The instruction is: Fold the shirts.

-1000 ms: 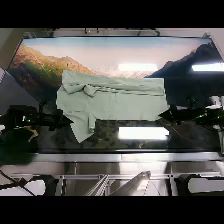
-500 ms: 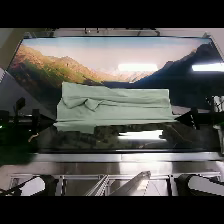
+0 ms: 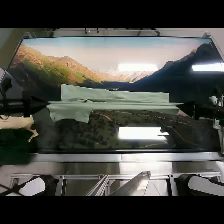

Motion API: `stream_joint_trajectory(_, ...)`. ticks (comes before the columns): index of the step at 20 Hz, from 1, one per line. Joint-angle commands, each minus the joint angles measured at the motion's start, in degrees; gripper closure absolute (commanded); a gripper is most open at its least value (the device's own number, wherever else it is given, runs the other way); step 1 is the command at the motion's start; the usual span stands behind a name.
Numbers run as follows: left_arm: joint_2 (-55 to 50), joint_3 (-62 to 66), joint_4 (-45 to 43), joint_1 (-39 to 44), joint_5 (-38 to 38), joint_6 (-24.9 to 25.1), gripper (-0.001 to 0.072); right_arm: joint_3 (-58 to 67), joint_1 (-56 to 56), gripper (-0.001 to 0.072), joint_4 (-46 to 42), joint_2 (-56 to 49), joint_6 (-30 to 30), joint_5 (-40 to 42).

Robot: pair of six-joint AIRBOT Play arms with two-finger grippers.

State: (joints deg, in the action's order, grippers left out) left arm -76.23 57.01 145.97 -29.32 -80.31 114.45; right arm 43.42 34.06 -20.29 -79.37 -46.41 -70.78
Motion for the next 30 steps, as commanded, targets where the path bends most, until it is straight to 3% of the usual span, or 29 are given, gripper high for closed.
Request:
stream_joint_trajectory(1, -12.07, 14.01, 0.59, 6.14, 1.16, -1.7, 0.0683, 0.07, -6.01, 0.0692, 16.48, -2.34, 9.99, 13.38)
stream_joint_trajectory(4, -24.11, 24.92, 0.52, 9.84, 1.18, -1.84, 0.0691, 0.15, -10.45, 0.0692, 24.39, -5.99, 16.15, 19.63)
stream_joint_trajectory(12, -41.13, 37.92, 0.5, 11.85, -3.48, -1.88, 0.0689, 0.17, -14.1, 0.0684, 24.28, -13.42, 19.39, 19.45)
stream_joint_trajectory(13, -41.7, 38.51, 0.59, 11.8, -4.33, -1.88, 0.0688, 0.17, -14.16, 0.0612, 24.2, -13.42, 19.47, 18.6)
stream_joint_trajectory(14, -41.88, 39.23, 0.57, 11.65, -5.22, -1.88, 0.0559, 0.17, -14.08, 0.0426, 23.89, -13.38, 19.47, 17.42)
stream_joint_trajectory(15, -41.79, 39.91, 0.74, 11.32, -6.4, -1.92, 0.0232, 0.22, -13.64, 0.0396, 23.08, -13.25, 19.47, 15.34)
stream_joint_trajectory(16, -41.79, 41.22, 0.7, 11.21, -8.15, -2.36, -0.0008, 0.57, -12.61, 0.0396, 20.74, -12.94, 19.43, 12.74)
stream_joint_trajectory(18, -41.79, 44.54, 0.63, 10.27, -11.98, -3.45, -0.0012, 2.05, -9.18, 0.0383, 12.68, -11.3, 16.24, 7.85)
stream_joint_trajectory(21, -41.75, 49.81, 0.7, 8.76, -16.85, -7.91, -0.0012, 5.09, -2.58, 0.0094, -0.33, -7.82, 4.13, 9.97)
stream_joint_trajectory(30, -40.68, 52.22, 0.59, 13.18, -18.84, -9.57, 0.0009, 11.56, -6.38, 0.007, -4.17, -16.65, -5.81, 11.58)
